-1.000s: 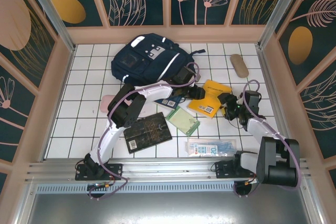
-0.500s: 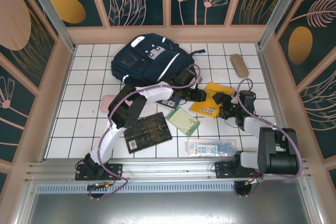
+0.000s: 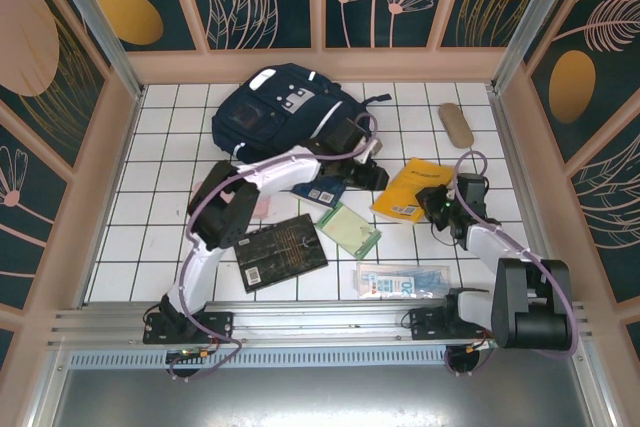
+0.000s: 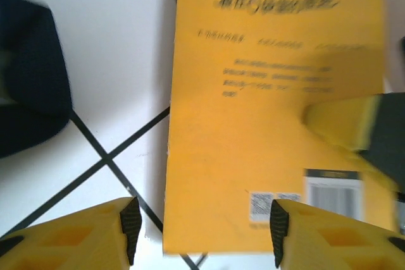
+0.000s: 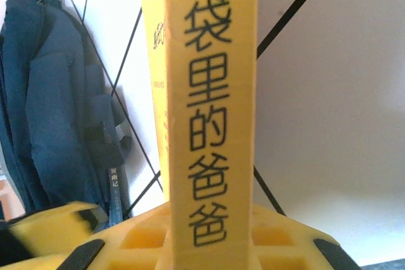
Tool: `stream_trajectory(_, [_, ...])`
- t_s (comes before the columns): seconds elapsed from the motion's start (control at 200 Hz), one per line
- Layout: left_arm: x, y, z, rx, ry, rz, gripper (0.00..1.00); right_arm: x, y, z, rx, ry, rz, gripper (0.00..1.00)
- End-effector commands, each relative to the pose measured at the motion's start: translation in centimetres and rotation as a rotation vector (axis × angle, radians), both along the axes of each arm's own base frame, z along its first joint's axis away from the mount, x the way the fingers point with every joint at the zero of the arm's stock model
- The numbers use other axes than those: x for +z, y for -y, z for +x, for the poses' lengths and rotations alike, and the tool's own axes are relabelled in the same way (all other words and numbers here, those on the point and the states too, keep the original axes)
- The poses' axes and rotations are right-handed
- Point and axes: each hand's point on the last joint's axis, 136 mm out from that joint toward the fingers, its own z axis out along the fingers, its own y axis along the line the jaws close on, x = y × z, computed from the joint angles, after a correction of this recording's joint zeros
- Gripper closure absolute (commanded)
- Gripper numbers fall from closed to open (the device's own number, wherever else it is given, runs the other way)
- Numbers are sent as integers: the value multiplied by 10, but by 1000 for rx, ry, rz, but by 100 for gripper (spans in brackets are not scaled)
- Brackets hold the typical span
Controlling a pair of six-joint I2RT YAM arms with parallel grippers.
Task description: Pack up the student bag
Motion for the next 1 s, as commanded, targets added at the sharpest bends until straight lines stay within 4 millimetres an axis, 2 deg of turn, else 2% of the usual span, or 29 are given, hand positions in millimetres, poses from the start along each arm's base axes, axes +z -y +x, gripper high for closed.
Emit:
stream_trajectory(0.0, [75,-32,35,36,114,-79,40,5,10,2,-18,5,-72,100])
stream_trajectory(0.095, [88,-68,79,171,140,-95,39,7,1,3,19,17,-58,100])
stream_trajectory(0.22, [96,-105,129,311,196,-107,34,1,-9,4,66,-14,-66,100])
stream_trajectory(0.305, [90,-121,159,377,223,-78,33,-1,-14,4,84,-21,-52,100])
stream_trajectory(0.36, [80,-130,177,415,237,-45,32,1,-18,4,97,-10,-35,100])
stream_trajectory(0.47, [56,-136,201,440,204,-40,32,8,-25,5,125,16,-11,100])
stream_trajectory(0.626, [34,-122,207,399,115,-105,34,10,-27,4,155,6,-27,100])
stream_trajectory(0.741, [31,-109,198,365,58,-191,36,6,-25,2,163,-5,-49,100])
stream_trajectory(0.996, [24,-101,176,326,-5,-261,45,-8,-30,-2,167,-28,-8,100])
